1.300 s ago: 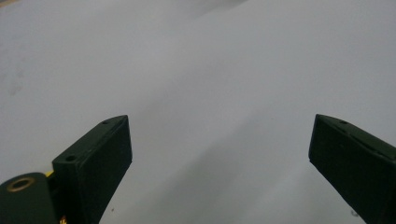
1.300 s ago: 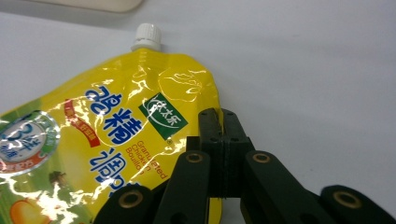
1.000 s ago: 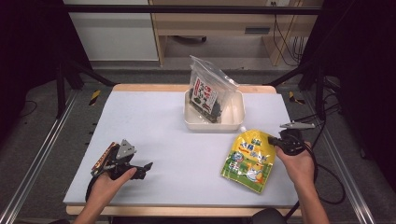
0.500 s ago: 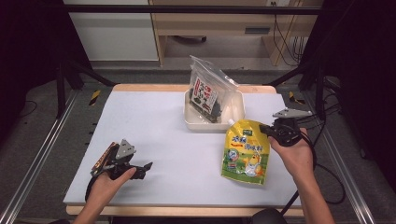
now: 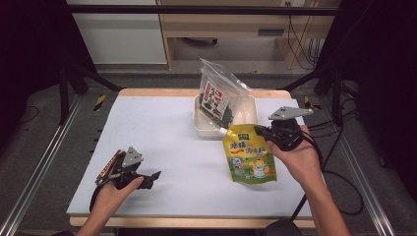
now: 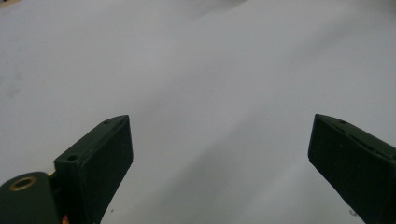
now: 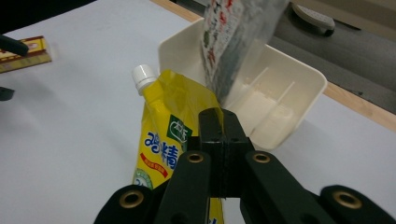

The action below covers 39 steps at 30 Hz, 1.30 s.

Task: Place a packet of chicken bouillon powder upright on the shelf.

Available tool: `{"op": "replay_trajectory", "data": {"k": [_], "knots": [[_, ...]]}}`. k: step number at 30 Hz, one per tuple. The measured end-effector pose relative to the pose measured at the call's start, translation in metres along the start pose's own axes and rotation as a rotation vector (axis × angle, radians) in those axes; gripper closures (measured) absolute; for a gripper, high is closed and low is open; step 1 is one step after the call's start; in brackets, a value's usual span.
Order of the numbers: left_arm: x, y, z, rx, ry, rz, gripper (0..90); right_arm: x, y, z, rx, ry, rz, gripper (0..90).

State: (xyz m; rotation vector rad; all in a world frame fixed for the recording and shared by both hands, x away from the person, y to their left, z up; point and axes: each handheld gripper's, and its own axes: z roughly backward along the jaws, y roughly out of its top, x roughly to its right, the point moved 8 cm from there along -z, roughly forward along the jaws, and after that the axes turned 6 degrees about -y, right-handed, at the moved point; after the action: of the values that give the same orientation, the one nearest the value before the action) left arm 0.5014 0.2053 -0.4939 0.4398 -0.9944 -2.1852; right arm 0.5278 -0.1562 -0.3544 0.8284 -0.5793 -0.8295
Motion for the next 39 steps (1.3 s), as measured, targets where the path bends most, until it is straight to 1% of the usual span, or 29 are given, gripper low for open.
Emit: {"op": "replay_trajectory", "data": {"k": [1,2,3,4,6,7,9,13,14,15,16,17,18,19,21,23,24,25,26,27,28,30,32,33,34,35,37,38,39], "knots": [[0.000,0.000,0.000,-0.001,-0.001,-0.002,6.6,-0.004,0.003,0.001,0.004,0.006,0.012,90.0],[0.000,0.000,0.000,-0.001,-0.001,-0.002,6.7,-0.004,0.003,0.001,0.004,0.006,0.012,90.0],[0.000,0.000,0.000,-0.006,-0.003,-0.007,6.7,-0.007,0.005,0.002,0.009,0.005,0.022,90.0],[0.001,0.000,0.000,-0.007,-0.003,-0.008,6.8,-0.013,0.011,0.004,0.016,0.009,0.042,90.0],[0.001,0.000,0.000,-0.010,-0.004,-0.011,6.8,-0.020,0.016,0.005,0.025,0.025,0.061,90.0],[0.001,0.000,0.000,-0.010,-0.004,-0.011,6.8,-0.020,0.016,0.005,0.025,0.025,0.061,90.0],[0.002,0.000,0.000,-0.004,-0.004,-0.008,6.8,-0.029,0.024,0.005,0.038,0.039,0.081,90.0],[0.002,0.001,0.000,-0.003,-0.007,-0.008,7.0,-0.035,0.030,0.002,0.038,0.050,0.101,90.0],[0.002,0.001,0.000,-0.003,-0.011,-0.012,7.2,-0.039,0.034,-0.001,0.040,0.064,0.111,90.0],[0.002,0.001,0.000,-0.003,-0.011,-0.012,7.5,-0.039,0.034,-0.001,0.040,0.064,0.111,90.0],[0.002,0.002,0.001,-0.003,-0.008,-0.013,7.5,-0.041,0.036,-0.003,0.042,0.074,0.113,90.0],[0.002,0.004,0.002,-0.003,-0.008,-0.018,8.1,-0.046,0.039,-0.006,0.043,0.100,0.122,90.0],[0.003,0.008,0.004,-0.002,0.000,-0.038,8.1,-0.049,0.040,-0.007,0.046,0.109,0.125,90.0],[0.003,0.008,0.004,-0.002,0.000,-0.038,8.1,-0.049,0.040,-0.007,0.046,0.109,0.125,90.0],[0.005,0.013,0.006,0.004,0.001,-0.055,8.1,-0.054,0.043,-0.010,0.046,0.134,0.130,90.0],[0.009,0.019,0.008,0.012,-0.007,-0.062,9.7,-0.063,0.047,-0.014,0.048,0.165,0.145,90.0],[0.011,0.021,0.009,0.008,-0.018,-0.074,9.9,-0.064,0.049,-0.015,0.049,0.168,0.151,90.0],[0.011,0.021,0.009,0.008,-0.018,-0.074,9.9,-0.067,0.051,-0.016,0.051,0.180,0.160,90.0],[0.013,0.022,0.009,0.000,-0.027,-0.086,9.9,-0.067,0.051,-0.016,0.051,0.180,0.160,90.0],[0.014,0.024,0.010,-0.005,-0.031,-0.095,9.9,-0.071,0.054,-0.018,0.054,0.189,0.168,90.0],[0.016,0.029,0.011,-0.004,-0.041,-0.100,9.8,-0.073,0.056,-0.019,0.054,0.197,0.174,90.0],[0.016,0.032,0.012,-0.002,-0.050,-0.099,9.7,-0.074,0.057,-0.020,0.053,0.200,0.174,90.0],[0.015,0.036,0.014,-0.006,-0.059,-0.100,9.5,-0.081,0.062,-0.023,0.053,0.220,0.191,90.0],[0.014,0.039,0.015,-0.005,-0.061,-0.097,9.5,-0.081,0.062,-0.023,0.053,0.220,0.191,90.0],[0.013,0.043,0.018,-0.008,-0.063,-0.099,9.2,-0.086,0.064,-0.026,0.048,0.231,0.208,90.0],[0.013,0.043,0.018,-0.008,-0.063,-0.099,9.2,-0.088,0.065,-0.027,0.045,0.235,0.216,90.0],[0.010,0.047,0.021,-0.014,-0.061,-0.105,9.0,-0.093,0.066,-0.030,0.041,0.252,0.231,90.0],[0.009,0.050,0.023,-0.014,-0.059,-0.107,9.0,-0.093,0.066,-0.030,0.041,0.252,0.231,90.0],[0.008,0.052,0.024,-0.014,-0.060,-0.108,9.0,-0.098,0.067,-0.034,0.037,0.267,0.248,90.0]]}}
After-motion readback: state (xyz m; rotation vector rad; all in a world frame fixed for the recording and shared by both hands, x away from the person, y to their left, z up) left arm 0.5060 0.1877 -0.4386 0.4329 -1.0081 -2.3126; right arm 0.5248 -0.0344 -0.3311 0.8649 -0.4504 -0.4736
